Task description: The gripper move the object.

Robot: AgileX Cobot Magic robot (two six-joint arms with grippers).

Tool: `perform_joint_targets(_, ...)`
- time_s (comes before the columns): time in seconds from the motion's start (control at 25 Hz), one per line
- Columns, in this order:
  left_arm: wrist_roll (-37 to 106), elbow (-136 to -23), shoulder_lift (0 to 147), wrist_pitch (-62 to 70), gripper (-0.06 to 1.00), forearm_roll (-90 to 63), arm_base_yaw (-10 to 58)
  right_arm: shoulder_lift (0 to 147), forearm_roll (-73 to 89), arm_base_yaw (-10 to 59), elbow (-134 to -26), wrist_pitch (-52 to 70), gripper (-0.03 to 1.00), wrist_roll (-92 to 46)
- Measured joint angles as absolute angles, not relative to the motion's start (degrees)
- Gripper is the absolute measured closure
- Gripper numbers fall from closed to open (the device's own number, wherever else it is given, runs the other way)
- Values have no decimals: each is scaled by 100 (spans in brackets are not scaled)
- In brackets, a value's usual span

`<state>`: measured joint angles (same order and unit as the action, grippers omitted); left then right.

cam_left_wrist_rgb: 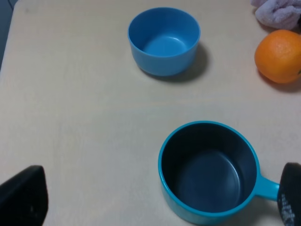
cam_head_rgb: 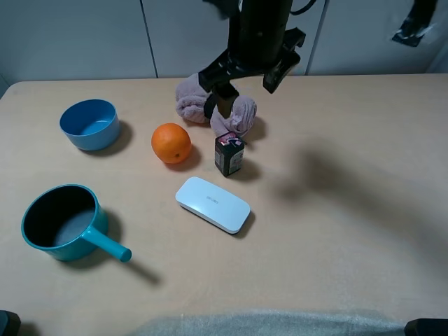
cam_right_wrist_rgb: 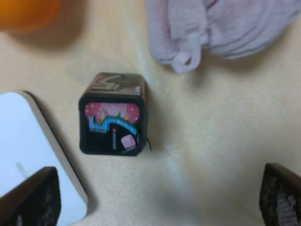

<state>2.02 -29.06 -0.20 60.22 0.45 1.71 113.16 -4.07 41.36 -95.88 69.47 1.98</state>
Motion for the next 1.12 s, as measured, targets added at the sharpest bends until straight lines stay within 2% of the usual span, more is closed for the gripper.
perform_joint_targets(0.32,202,-2906,-20,6022,-5,45,171,10380,-363,3917,-9588,6967,30,347)
perform_joint_targets(0.6,202,-2906,-20,6022,-5,45,171,9617,-359,3460,-9588,6980,30,382)
perform_joint_targets(0.92,202,-2906,-20,6022,-5,45,171,8872,-297,2079,-9496,6969,30,384)
perform_joint_targets(1.12,202,-2906,-20,6022,-5,45,171,8380,-231,1121,-8713,6953,30,308)
